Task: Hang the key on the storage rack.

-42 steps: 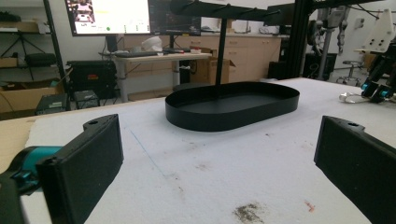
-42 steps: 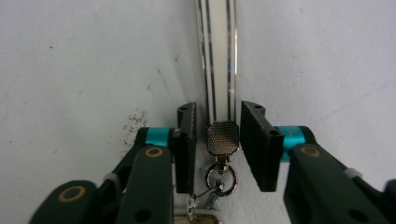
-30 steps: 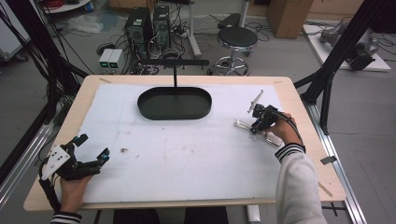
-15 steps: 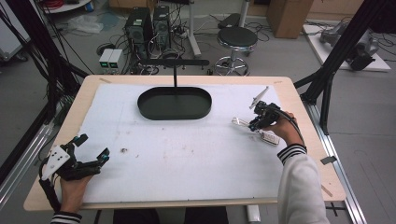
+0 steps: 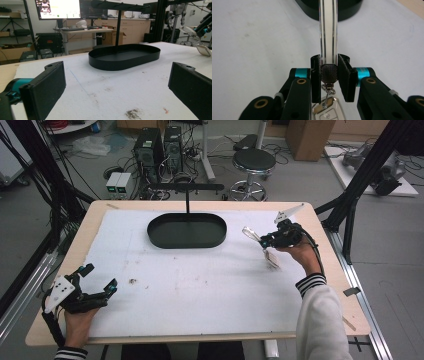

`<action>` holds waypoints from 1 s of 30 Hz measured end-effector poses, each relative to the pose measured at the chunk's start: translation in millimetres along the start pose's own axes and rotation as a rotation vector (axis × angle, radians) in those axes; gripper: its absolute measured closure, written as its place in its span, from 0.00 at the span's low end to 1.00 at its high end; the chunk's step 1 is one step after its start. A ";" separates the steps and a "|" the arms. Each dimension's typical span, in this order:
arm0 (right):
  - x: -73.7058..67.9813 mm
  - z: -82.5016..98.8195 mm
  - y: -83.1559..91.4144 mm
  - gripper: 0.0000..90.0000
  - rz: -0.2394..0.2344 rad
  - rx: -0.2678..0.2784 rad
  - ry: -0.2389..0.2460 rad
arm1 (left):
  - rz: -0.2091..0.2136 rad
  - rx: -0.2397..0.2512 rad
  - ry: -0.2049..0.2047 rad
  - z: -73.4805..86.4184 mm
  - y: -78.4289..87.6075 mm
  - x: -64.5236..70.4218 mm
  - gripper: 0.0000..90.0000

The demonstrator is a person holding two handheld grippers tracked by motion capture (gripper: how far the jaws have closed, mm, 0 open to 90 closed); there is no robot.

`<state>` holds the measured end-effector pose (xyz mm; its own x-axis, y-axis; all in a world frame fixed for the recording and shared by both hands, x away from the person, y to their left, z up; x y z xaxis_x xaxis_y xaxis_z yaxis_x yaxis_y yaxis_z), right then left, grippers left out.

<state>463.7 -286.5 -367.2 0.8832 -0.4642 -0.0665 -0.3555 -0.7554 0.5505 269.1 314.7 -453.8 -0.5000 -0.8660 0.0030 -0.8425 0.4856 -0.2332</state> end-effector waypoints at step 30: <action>-22.0 -87.6 -52.4 0.83 0.003 0.269 0.041 | 0.002 0.001 0.000 0.0 0.3 -0.2 0.02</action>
<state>489.7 -196.2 -321.6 0.8916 -0.4520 -0.0288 -0.4220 -0.8521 0.3097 269.0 315.0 -453.8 -0.5016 -0.8651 0.0026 -0.8413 0.4871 -0.2345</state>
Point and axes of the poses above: each handheld gripper's, and its own axes: y roughly backward along the jaws, z roughly out of its underside, x roughly to its right, the point moved 1 cm from there along -y, roughly forward along the jaws, and after that the axes turned 12 degrees about x, right-handed, at the moved point
